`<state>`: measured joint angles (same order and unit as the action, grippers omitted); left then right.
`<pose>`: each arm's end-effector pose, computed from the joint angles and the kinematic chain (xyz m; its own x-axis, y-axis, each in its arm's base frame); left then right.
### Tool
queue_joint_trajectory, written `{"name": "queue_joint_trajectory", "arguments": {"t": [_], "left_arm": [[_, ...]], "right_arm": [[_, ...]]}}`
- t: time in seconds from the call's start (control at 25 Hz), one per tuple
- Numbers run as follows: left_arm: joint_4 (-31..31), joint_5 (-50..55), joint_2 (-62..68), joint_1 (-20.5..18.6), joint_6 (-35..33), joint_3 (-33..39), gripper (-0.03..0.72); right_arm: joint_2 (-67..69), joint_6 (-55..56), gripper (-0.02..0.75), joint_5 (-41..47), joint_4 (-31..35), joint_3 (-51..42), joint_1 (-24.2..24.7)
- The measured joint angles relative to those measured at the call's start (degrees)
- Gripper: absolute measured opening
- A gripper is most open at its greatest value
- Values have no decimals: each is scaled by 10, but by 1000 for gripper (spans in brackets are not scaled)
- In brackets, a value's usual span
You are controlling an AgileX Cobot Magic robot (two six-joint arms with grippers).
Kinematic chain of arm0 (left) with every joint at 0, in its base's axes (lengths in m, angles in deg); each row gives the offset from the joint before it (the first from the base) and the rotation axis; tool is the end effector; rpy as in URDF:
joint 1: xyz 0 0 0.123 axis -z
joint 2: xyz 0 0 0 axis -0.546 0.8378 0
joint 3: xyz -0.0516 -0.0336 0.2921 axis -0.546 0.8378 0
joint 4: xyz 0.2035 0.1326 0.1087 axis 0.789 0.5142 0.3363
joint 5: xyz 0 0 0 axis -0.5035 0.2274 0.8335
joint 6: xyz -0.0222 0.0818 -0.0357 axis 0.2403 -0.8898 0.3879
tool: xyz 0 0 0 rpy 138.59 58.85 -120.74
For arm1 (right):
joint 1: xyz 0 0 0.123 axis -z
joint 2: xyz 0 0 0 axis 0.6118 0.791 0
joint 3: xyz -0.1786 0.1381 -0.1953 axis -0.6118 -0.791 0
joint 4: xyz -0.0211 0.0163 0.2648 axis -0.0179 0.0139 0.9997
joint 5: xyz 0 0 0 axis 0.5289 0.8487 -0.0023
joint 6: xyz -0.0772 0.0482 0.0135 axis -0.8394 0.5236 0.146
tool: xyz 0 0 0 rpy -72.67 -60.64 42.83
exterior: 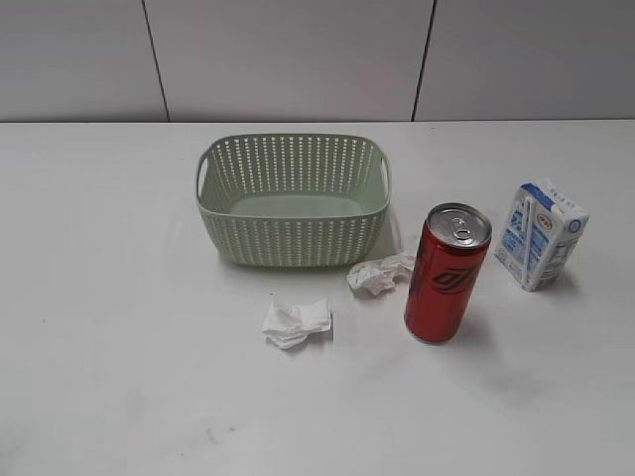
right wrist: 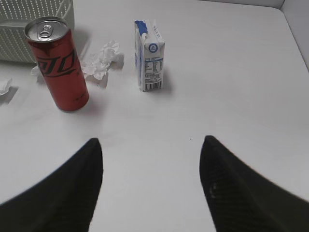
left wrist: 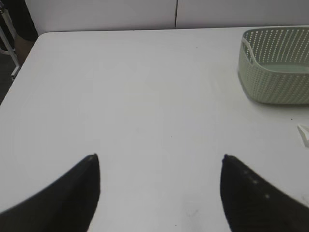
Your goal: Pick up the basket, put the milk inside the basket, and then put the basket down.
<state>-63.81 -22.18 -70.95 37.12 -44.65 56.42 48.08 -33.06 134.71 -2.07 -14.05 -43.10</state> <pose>-0.0057 -0.0017 0.2863 -0.4316 0.0466 -0.9009 0.0981 0.9952 0.0045 0.0081 0.0056 0.2687 -0.4161 -0.0880 -0.9050 -0.1617 0.9866 -0.0216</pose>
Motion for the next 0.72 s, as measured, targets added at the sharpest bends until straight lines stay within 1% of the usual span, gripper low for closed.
{"name": "queue_joint_trajectory", "arguments": {"t": [0.72], "left_arm": [[0,0,0,0,0,0,586]], "right_arm": [[0,2,498,0,0,0,0]]}}
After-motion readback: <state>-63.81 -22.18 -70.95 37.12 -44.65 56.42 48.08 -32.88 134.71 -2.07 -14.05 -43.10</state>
